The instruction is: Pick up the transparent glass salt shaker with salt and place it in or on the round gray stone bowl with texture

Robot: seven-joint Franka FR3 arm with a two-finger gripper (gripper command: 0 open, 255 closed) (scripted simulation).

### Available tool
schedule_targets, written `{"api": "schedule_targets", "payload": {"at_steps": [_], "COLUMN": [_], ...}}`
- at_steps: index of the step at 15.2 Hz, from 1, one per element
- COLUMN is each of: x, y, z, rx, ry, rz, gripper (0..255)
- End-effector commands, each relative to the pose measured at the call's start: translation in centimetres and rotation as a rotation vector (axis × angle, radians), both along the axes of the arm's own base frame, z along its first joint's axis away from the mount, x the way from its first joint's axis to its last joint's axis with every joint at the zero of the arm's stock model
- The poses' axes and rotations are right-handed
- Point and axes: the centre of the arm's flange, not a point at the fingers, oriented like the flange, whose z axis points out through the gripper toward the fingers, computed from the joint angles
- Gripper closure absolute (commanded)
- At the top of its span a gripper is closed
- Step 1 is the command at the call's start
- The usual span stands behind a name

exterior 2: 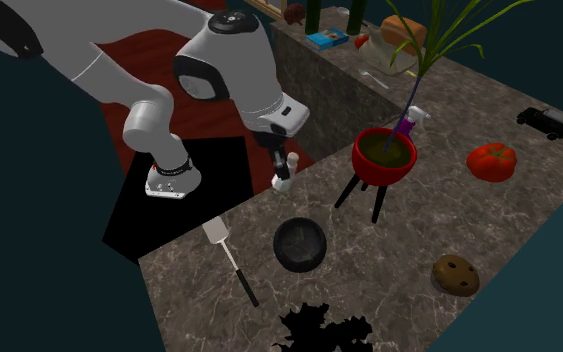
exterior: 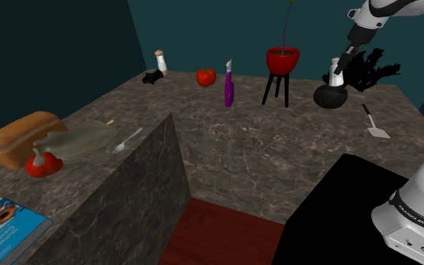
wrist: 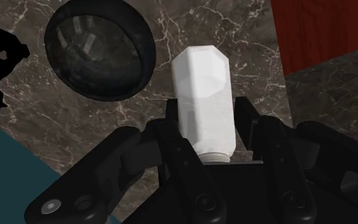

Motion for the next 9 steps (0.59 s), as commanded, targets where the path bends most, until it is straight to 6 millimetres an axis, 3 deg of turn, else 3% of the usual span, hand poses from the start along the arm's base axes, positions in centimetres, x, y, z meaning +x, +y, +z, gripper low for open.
{"api": "schedule_targets", "payload": {"at_steps": [1, 9], "x": [0.6, 2.8], "y": [-2.7, -12.7], "z": [0.1, 0.9], "rx": [-0.002, -0.002], "ry": [0.000, 0.000], "rz": [0.001, 0.001], "gripper": [255, 255]}}
